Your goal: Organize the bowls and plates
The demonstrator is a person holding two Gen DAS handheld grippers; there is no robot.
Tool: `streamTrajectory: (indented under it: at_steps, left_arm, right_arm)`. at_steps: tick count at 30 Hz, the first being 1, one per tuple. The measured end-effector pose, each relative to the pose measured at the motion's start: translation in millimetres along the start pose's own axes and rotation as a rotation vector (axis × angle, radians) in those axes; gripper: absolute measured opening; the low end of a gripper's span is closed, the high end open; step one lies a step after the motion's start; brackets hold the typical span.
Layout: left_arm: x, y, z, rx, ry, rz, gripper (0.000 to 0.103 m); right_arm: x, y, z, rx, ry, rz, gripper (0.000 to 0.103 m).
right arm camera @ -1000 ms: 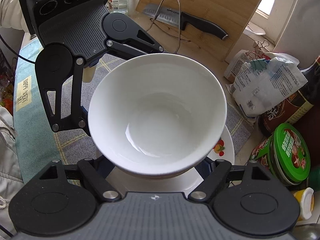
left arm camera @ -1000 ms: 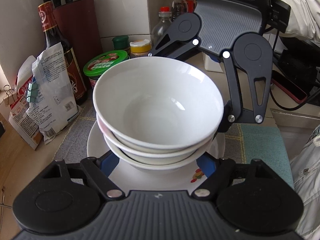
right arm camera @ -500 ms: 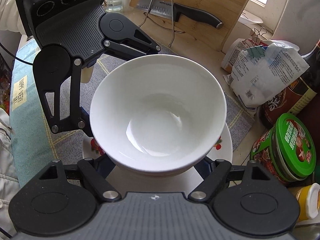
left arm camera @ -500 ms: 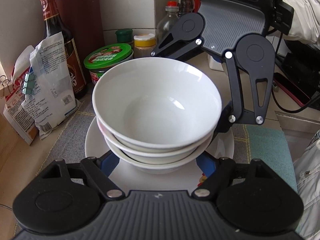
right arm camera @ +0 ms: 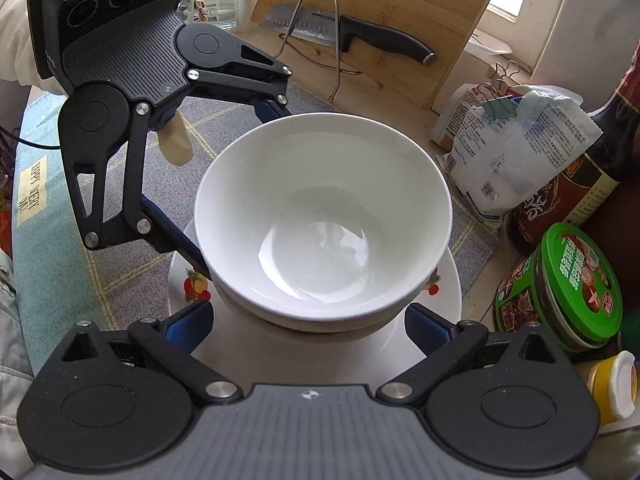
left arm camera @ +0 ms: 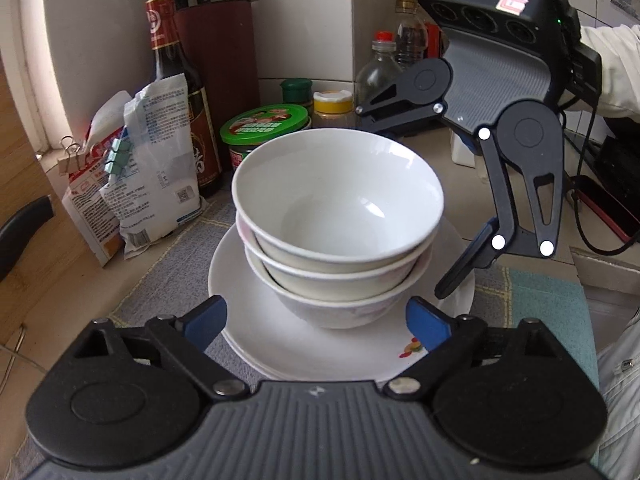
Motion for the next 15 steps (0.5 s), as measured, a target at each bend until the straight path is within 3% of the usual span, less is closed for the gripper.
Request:
streamTrajectory:
  at_steps: [4,6,10,12,15]
  left_arm:
    - [-31.9,2.3,-11.2,-0.068,-0.089,-0.096,0.097]
    - [-52.6,-1.5,-21.4,-0.097,-0.131,-0.174,0.102]
    - [-86.8,-4.1,-39.8,-0.138,-0.252,-0.348,0.103]
    - [-95.8,-4.7,-45.4,-0.168,-0.293,-0.35,0.102]
    - [-103.5,-5.1,-48.4,-0.267,-0.292,-0.278,0.102]
  right_arm:
    - [-5.9,7.3,3.6,0.146,0.052,0.012,0.103]
    - [-16.6,9.6,13.2,0.21,0.084,0.005,0.103]
    - [-46.1,9.1,33.2,0.385,0.184,-0.04,0.103]
    - [-58.6,8.0,39.3,0.506,0.267,-0.061,0.103]
    - [-73.6,6.7,49.7,0.696,0.384,-0.08,0.103]
Point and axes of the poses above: each gripper's, at about its wrist camera, not at the fingertips, and x roughly the way its jaws point, z to its left, y to its underside, the point moved 4 cm from there along x, roughly the way its jaws point, and after that the axes turned 6 degrees about y, right-handed, at the moved point
